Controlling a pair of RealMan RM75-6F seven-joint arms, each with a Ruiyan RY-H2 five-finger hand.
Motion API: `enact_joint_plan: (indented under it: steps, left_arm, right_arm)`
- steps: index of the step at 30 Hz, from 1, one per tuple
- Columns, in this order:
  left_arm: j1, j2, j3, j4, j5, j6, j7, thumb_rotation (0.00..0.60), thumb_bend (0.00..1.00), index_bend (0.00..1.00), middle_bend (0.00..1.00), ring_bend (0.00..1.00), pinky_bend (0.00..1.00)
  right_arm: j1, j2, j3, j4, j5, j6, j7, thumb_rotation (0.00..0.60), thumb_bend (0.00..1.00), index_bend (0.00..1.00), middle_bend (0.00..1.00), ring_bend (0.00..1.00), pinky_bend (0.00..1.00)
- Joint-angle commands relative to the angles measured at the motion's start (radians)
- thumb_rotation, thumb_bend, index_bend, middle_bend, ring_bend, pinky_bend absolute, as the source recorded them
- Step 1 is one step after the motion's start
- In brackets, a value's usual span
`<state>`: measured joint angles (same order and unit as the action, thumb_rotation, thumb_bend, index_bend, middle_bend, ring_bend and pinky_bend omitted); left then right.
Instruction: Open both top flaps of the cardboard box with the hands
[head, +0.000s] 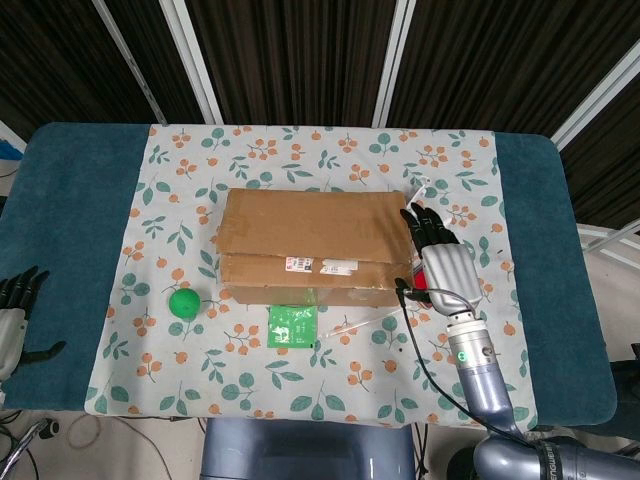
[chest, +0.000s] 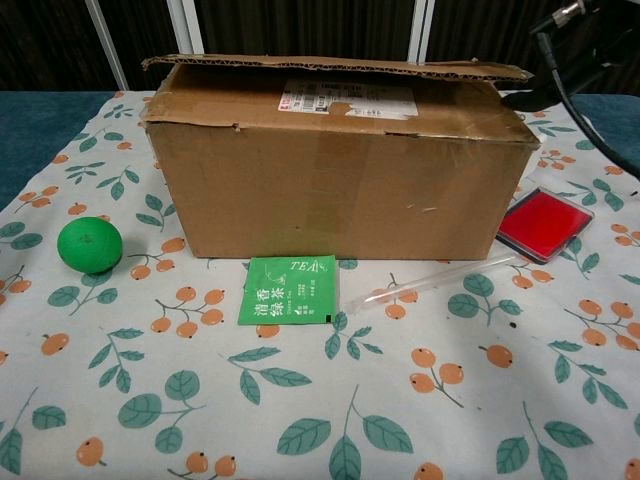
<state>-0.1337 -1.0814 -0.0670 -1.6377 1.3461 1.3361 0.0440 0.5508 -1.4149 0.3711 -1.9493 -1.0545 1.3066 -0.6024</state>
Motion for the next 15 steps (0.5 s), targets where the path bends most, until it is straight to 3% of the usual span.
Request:
enact_joint_plan:
  steps: [1, 15]
  left_arm:
    - [-0.002, 0.004, -0.002, -0.003, -0.006, -0.007, -0.008, 0.6, 0.11, 0.0, 0.0, 0.0, 0.0]
    - [-0.009, 0.017, -0.004, -0.014, -0.02, -0.028, -0.04, 0.6, 0.11, 0.0, 0.0, 0.0, 0.0]
  right_arm:
    - [0.026, -0.024, 0.006, 0.028, 0.001, 0.0, -0.013, 0.6, 0.29, 0.0, 0.0, 0.0, 0.26]
    - [0.128, -0.091, 0.051, 0.151, 0.06, -0.035, -0.027, 0.6, 0.29, 0.0, 0.0, 0.0, 0.26]
